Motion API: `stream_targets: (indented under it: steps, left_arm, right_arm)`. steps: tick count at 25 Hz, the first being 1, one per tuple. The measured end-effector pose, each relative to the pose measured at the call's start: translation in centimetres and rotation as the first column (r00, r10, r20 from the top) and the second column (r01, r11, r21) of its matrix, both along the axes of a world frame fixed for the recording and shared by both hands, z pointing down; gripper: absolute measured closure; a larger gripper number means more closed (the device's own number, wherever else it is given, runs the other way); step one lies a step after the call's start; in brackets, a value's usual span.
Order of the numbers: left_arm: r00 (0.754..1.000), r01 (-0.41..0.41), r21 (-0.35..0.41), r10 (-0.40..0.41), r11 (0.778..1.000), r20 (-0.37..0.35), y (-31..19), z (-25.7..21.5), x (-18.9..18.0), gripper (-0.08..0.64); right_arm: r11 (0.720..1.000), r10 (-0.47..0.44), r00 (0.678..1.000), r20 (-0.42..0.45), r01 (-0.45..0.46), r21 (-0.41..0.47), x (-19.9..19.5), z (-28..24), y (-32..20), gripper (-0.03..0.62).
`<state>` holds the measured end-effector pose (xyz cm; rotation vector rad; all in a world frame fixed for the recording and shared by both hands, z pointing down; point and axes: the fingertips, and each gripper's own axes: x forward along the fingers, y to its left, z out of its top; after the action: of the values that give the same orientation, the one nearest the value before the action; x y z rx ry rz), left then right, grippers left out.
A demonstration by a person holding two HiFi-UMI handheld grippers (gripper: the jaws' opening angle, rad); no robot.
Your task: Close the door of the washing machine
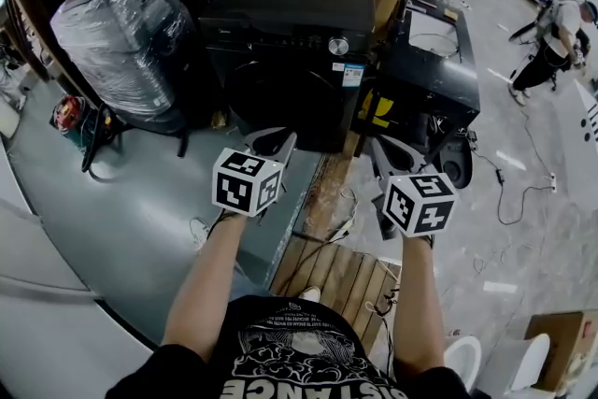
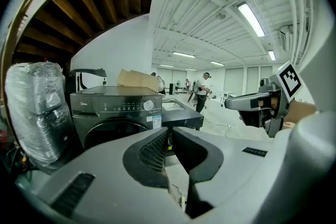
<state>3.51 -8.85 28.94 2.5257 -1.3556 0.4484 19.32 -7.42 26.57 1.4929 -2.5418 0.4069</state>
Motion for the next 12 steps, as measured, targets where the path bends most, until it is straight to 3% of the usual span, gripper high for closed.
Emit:
stream_targets:
  steps: [5,12]
  left_arm:
    - [0.999,0.038,0.044,-0.036,0.998,-0.026,0.8,-0.9,-2.5,0.519]
    - [0.999,0.043,0.076,-0.045,0.996,0.022,0.5,-1.9,-3.6,0.522]
  right_arm:
    - [1.0,-0.011,1.0,-0.024,0.011,0.015,-1.0,0.1,0.3,0.572]
    - [1.0,-0.005,0.999,-0.033,0.006,0.024,-0.9,-0.1,0.4,0.572]
